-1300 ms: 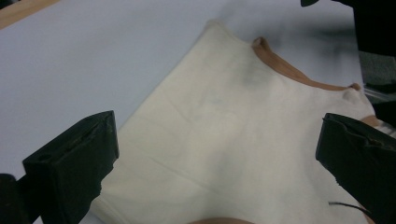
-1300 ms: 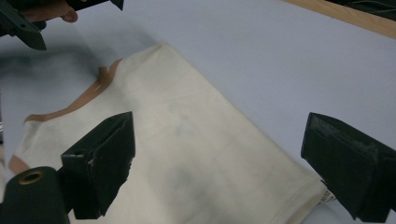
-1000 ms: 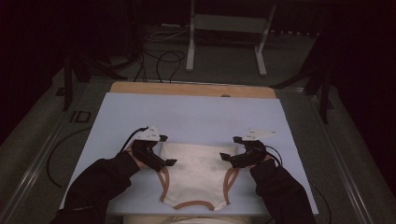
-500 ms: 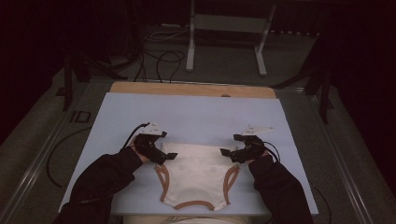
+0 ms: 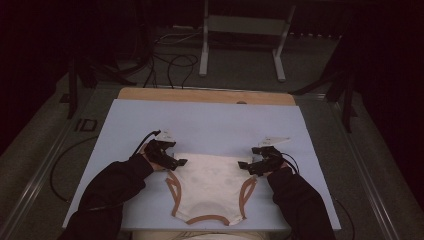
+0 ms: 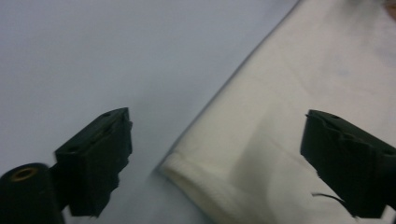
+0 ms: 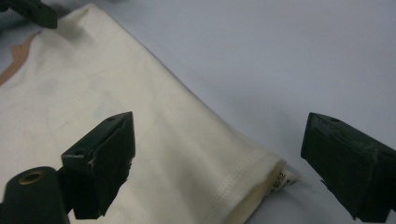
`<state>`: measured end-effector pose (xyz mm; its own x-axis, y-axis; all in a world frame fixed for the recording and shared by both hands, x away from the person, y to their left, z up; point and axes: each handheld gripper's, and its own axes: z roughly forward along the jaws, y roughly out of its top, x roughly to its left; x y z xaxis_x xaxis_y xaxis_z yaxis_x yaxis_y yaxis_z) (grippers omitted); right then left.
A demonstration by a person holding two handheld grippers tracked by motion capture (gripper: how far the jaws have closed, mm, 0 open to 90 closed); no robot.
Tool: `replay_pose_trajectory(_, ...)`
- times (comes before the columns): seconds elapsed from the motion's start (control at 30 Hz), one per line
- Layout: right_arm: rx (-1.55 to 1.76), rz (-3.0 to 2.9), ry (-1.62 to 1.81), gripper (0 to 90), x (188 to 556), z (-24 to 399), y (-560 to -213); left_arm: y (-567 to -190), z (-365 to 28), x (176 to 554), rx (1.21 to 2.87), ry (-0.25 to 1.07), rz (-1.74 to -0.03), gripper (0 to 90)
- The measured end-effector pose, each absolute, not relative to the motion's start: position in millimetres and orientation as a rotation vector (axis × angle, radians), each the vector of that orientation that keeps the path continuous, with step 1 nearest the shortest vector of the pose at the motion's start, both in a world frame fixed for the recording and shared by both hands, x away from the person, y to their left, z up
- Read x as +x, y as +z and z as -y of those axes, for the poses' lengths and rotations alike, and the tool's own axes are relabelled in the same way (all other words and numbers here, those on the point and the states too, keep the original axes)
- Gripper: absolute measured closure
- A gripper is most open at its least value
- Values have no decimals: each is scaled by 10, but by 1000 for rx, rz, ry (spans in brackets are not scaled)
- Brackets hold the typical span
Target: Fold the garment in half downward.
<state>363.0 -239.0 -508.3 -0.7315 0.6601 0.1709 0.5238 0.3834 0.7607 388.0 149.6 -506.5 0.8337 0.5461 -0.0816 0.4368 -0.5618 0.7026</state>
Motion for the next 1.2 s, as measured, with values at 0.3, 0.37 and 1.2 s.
replay_pose_trajectory(0.3, 1086, -2514, 1154, 132, 3652, 2352, -5195, -5174, -1541, 3918, 2306, 150, -685, 325)
replay_pose_trajectory(0.37, 1095, -2524, 1162, 127, 3658, 2347, -5213, -5187, -1547, 3918, 2313, 148, -684, 361)
replay_pose_trajectory(1.2, 1068, -2583, 1049, 850, 3635, 2347, -5154, -5176, -1602, 3931, 2298, 34, -705, 844)
